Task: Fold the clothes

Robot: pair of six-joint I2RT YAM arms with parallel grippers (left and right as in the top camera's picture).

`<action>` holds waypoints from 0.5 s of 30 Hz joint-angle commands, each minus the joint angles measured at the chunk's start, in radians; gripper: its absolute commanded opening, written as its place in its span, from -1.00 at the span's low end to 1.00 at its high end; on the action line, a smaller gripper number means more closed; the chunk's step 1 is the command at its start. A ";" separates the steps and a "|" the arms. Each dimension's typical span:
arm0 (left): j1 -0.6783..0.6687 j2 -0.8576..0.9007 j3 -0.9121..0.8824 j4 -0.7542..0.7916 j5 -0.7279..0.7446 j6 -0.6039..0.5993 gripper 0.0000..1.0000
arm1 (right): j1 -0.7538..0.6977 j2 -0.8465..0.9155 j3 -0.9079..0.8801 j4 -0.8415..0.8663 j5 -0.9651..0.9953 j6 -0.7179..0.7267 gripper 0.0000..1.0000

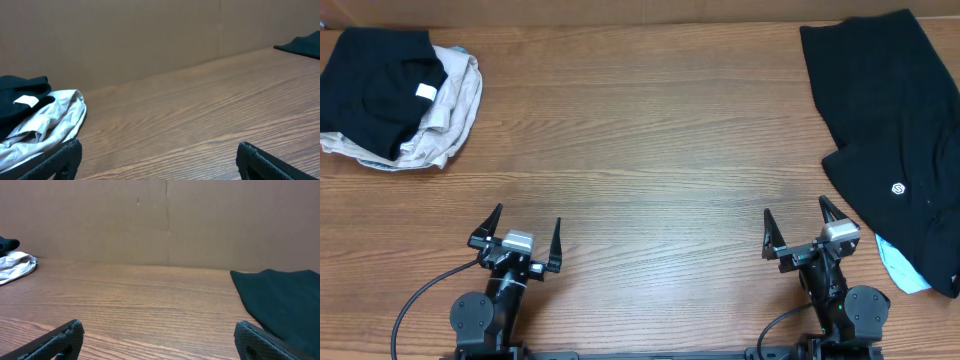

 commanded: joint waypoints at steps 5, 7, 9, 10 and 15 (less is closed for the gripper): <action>0.007 -0.011 -0.006 0.003 -0.009 -0.010 1.00 | 0.005 -0.010 -0.011 0.006 0.000 -0.001 1.00; 0.007 -0.011 -0.006 0.003 -0.009 -0.010 1.00 | 0.005 -0.010 -0.011 0.006 0.000 -0.001 1.00; 0.007 -0.011 -0.006 0.012 -0.009 -0.009 1.00 | 0.005 -0.010 -0.011 0.006 0.000 -0.001 1.00; 0.007 -0.011 -0.006 0.012 -0.010 -0.010 1.00 | 0.005 -0.010 -0.011 0.006 0.000 -0.001 1.00; 0.007 -0.011 -0.006 0.004 -0.010 -0.010 0.99 | 0.005 -0.010 -0.011 0.006 0.000 -0.001 1.00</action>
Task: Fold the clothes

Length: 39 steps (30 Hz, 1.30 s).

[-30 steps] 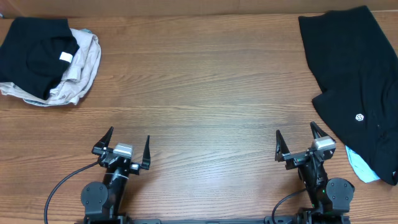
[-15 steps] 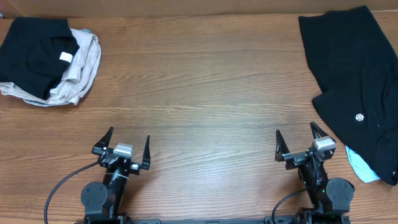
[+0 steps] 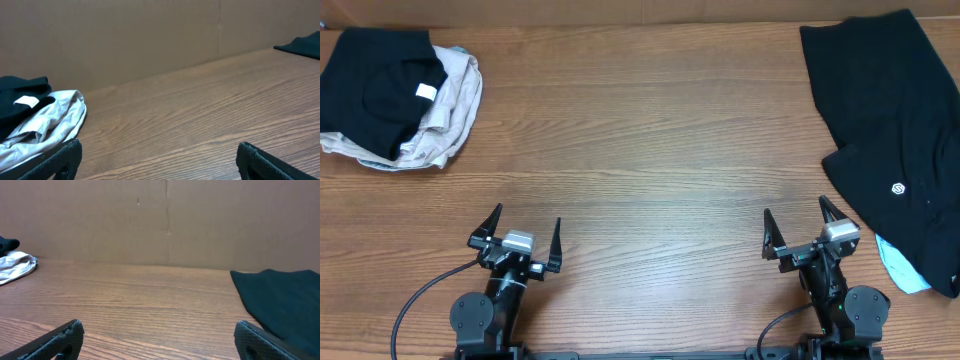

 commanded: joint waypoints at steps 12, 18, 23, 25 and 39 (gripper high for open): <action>0.007 -0.011 -0.006 0.006 0.002 -0.014 1.00 | 0.005 -0.010 -0.011 0.006 -0.001 -0.001 1.00; 0.007 -0.011 -0.006 0.010 0.046 -0.013 0.99 | 0.005 -0.010 -0.010 0.022 0.056 -0.008 1.00; 0.006 -0.011 -0.005 0.043 0.159 -0.008 0.99 | 0.005 -0.010 -0.010 0.110 0.004 -0.006 1.00; 0.006 -0.011 -0.005 0.064 0.178 -0.003 1.00 | 0.005 -0.010 -0.010 0.188 -0.056 0.000 1.00; 0.006 0.049 0.179 -0.011 0.178 0.070 1.00 | 0.005 -0.009 0.179 0.214 -0.093 -0.012 1.00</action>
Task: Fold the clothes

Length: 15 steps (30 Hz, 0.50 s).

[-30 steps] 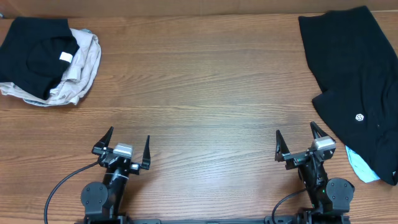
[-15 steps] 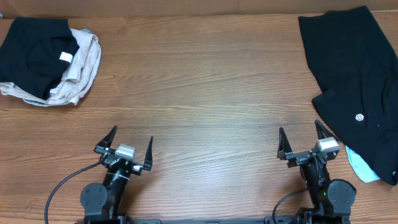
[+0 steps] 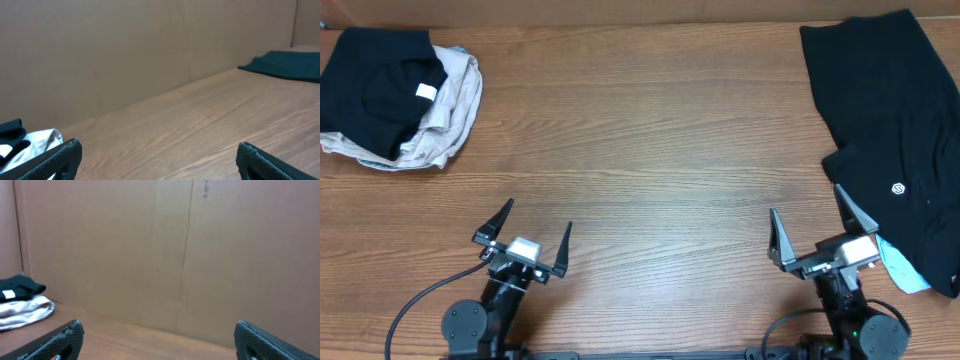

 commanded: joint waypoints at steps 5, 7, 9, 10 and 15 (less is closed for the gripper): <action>0.006 0.193 0.237 -0.070 0.011 0.058 1.00 | 0.005 0.030 0.224 -0.187 0.034 -0.009 1.00; 0.006 0.274 0.296 -0.071 0.011 0.043 1.00 | 0.005 0.068 0.285 -0.246 0.036 -0.031 1.00; 0.005 0.373 0.372 -0.076 0.020 0.040 1.00 | 0.005 0.116 0.344 -0.298 0.044 -0.034 1.00; 0.005 0.415 0.407 -0.084 0.019 0.040 1.00 | 0.005 0.143 0.372 -0.317 0.047 -0.034 1.00; 0.005 0.660 0.643 -0.171 0.019 0.040 1.00 | 0.005 0.357 0.545 -0.408 0.055 -0.034 1.00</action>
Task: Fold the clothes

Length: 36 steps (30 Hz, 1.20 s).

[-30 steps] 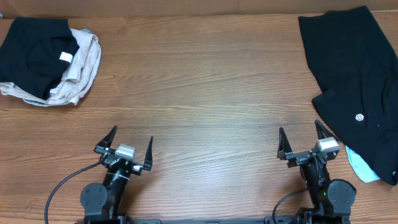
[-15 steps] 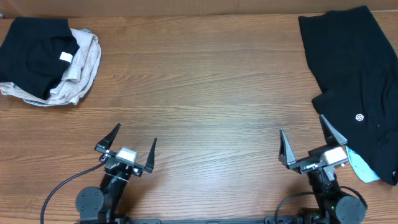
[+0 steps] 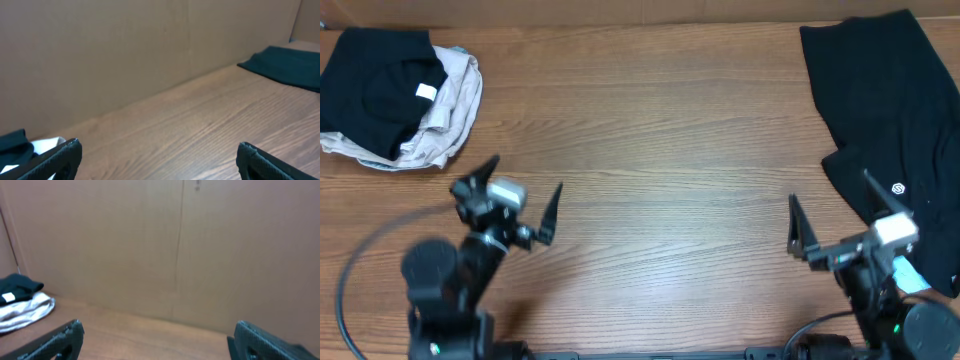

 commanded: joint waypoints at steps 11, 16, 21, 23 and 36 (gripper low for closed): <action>0.005 0.575 0.695 -0.470 0.003 0.043 1.00 | 0.005 0.743 0.565 -0.410 0.019 -0.007 1.00; 0.005 0.722 0.815 -0.573 0.003 0.045 1.00 | 0.005 0.990 0.686 -0.459 -0.038 0.002 1.00; 0.005 0.809 0.814 -0.580 0.004 0.045 1.00 | 0.005 1.158 0.687 -0.460 -0.042 0.002 1.00; 0.005 0.843 0.814 -0.581 0.005 0.038 1.00 | 0.005 1.220 0.687 -0.464 -0.042 0.001 1.00; 0.003 1.019 0.814 -0.582 0.057 0.010 1.00 | -0.030 1.498 0.687 -0.332 0.562 0.290 0.92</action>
